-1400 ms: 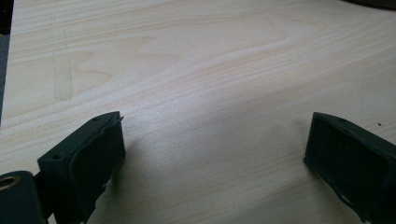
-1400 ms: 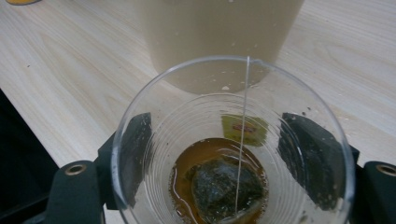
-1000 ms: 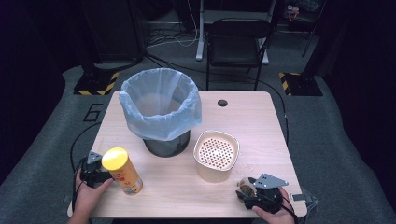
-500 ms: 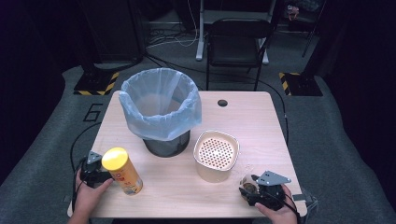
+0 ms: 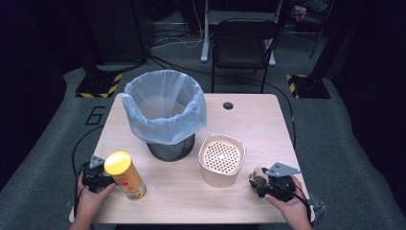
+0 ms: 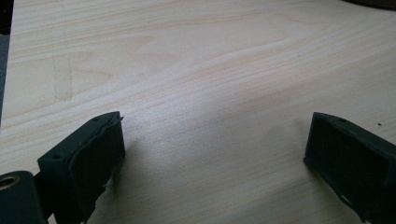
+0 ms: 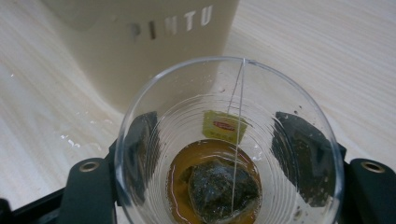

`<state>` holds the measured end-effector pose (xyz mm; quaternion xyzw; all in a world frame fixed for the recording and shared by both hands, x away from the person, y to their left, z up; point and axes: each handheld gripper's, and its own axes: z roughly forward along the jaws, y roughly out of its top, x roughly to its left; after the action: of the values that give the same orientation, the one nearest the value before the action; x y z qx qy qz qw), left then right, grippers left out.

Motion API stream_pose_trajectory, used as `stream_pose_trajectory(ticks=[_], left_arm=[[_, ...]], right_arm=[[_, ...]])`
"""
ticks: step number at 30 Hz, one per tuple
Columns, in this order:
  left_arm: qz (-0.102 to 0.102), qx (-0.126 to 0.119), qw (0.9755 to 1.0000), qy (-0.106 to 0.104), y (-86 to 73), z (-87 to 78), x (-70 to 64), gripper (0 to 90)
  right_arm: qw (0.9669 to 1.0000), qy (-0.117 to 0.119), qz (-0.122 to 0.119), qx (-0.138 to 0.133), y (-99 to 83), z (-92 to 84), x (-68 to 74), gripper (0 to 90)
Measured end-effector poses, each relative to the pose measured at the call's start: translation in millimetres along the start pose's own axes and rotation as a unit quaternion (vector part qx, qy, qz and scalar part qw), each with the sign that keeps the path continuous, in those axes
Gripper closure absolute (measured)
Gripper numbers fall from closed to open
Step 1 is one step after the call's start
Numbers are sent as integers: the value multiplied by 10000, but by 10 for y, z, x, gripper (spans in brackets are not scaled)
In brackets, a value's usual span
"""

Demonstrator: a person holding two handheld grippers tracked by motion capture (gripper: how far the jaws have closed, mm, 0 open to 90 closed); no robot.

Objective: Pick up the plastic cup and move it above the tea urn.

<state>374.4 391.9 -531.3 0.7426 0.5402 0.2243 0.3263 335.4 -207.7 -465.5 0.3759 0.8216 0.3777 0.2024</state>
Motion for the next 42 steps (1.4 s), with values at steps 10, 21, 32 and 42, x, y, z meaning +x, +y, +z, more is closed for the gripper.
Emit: stream_pose_trajectory(ticks=[10,21,32,42], left_arm=[[-1,0,10000,0,0,0,0,45],[-3,-1,10000,-1,0,0,0,45],[-1,1,10000,-1,0,0,0,45],[-2,0,10000,-1,0,0,0,45]], right_arm=[[10000,-64,53,-35,133,105,-273,326],[9999,-59,-48,93,253,194,-398,335],[9996,-166,-231,-7,469,158,-478,341],[9981,-277,-524,-156,777,22,-552,345]])
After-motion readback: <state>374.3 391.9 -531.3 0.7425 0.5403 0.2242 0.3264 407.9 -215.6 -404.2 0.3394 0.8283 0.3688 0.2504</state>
